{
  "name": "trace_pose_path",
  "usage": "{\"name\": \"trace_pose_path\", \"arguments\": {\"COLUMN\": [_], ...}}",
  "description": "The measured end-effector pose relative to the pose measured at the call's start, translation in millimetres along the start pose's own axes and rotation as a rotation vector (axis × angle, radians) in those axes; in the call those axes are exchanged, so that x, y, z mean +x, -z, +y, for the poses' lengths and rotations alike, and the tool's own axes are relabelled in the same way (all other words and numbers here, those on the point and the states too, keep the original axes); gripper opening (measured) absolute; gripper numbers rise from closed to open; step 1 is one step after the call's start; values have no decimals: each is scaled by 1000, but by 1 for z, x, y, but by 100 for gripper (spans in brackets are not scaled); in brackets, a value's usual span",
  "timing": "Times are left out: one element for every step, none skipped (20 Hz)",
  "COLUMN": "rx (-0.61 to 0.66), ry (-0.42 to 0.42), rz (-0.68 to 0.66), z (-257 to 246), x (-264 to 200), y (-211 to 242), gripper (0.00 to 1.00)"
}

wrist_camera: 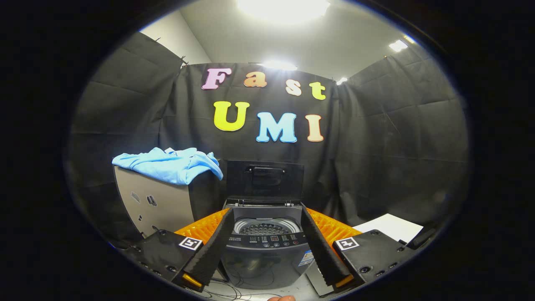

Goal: Put the clothes into the washing machine and then close the washing machine lid.

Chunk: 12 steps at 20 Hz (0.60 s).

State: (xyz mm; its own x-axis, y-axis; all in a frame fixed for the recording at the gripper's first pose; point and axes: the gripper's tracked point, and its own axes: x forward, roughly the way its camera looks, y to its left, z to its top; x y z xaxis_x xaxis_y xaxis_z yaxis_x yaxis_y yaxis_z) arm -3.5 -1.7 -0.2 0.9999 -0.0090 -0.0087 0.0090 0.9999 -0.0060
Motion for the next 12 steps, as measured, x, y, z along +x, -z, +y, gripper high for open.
{"name": "trace_pose_path", "arguments": {"rx": [-2,-3,-5,-8,-9,-9,-9,-11,-12,-11,-11,-11], "ry": [-1,-4,-6,-8,-10,-10,-9,-5,-3,-4,-4,-4], "rz": [0,-3,-8,-10,-10,-11,-10,-12,-15,-13,-12,-14], "z": [0,0,0,0,0,0,0,-1,-1,0,-1,-1], "x": [0,0,0,0,0,0,0,0,0,0,1,1], "y": [0,-1,-2,-2,-2,-3,-3,-4,-5,-6,-5,-8], "gripper": [99,99,99,99,99,99,99,99,99,99,99,99]}}
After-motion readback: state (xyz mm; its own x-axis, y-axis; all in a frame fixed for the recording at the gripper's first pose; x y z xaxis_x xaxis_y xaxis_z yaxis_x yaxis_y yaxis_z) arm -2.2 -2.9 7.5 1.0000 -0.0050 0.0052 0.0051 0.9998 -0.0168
